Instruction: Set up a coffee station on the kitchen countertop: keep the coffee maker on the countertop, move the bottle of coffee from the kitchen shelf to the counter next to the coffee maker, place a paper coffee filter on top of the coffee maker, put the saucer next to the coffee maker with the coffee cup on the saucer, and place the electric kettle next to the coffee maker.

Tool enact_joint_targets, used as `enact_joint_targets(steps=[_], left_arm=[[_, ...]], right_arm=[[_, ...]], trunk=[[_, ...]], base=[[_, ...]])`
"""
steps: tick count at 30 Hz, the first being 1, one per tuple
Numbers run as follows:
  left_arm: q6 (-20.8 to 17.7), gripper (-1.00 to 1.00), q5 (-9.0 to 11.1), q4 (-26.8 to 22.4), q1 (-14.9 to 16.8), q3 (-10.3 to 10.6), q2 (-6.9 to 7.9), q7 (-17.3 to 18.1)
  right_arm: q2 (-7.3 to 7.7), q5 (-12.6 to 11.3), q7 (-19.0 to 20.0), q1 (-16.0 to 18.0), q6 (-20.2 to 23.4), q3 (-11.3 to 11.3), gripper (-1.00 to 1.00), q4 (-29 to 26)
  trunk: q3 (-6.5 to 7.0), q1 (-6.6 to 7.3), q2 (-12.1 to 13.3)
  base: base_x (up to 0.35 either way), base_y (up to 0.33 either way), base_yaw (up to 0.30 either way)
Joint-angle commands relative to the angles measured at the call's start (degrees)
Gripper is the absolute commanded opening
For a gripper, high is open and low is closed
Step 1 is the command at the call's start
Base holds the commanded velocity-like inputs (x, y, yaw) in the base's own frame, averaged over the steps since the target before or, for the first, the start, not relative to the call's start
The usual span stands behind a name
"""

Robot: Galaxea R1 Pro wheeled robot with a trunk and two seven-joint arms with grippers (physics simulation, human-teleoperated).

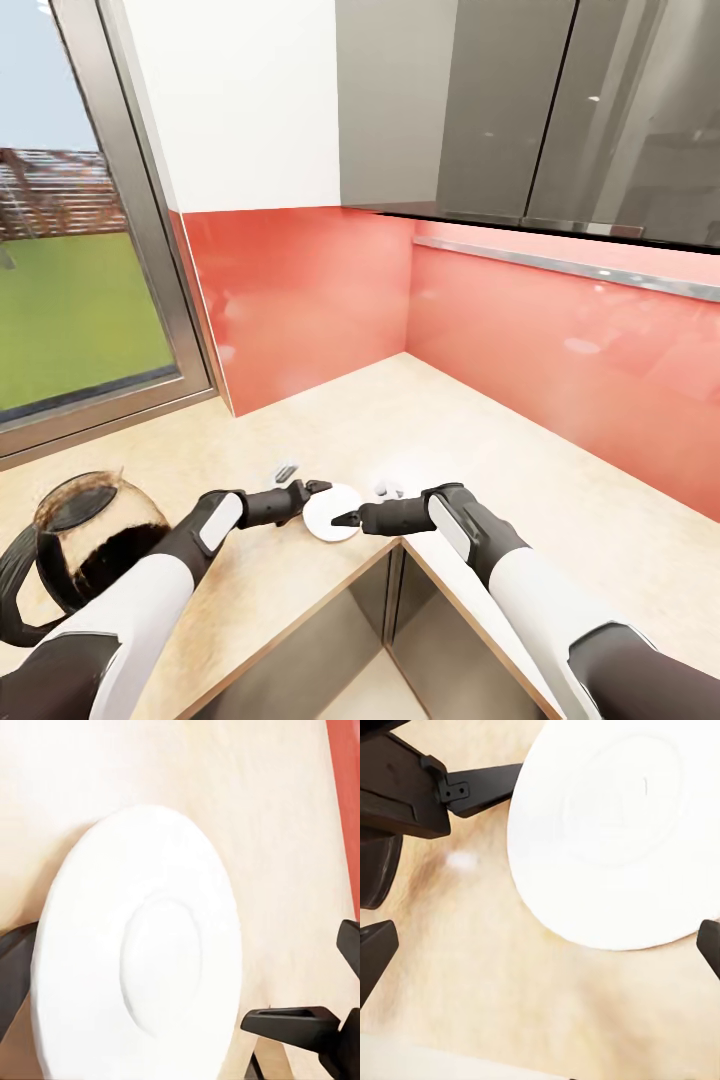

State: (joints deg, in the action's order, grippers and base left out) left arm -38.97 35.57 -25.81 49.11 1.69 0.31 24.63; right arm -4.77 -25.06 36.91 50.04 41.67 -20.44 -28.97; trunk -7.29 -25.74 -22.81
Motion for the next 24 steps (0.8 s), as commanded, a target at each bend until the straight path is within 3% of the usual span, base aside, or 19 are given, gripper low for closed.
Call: enact_joint_targets(steps=[1,21,24], left_arm=[[-0.29,1.00,-0.11,0.01,0.02,0.33,0.01,-0.19],[-0.32,1.00,-0.02,-0.03,0.02,0.33,-0.16,-0.19],[-0.32,1.00,-0.05,-0.03,0.02,0.33,-0.84,-0.13]], right_arm=[[0.02,-0.18,0.00,0.06,0.25,-0.12,1.00,0.02],[0.02,-0.43,0.01,0.06,0.24,-0.13,1.00,1.90],[0.02,-0.43,0.02,0.06,0.22,-0.13,1.00,1.90]], trunk=[[-0.14,-0.04,-0.11],[-0.14,-0.04,-0.11],[-0.14,-0.04,-0.11]], base=[[0.000,0.000,0.000],[0.000,0.000,0.000],[0.000,0.000,0.000]])
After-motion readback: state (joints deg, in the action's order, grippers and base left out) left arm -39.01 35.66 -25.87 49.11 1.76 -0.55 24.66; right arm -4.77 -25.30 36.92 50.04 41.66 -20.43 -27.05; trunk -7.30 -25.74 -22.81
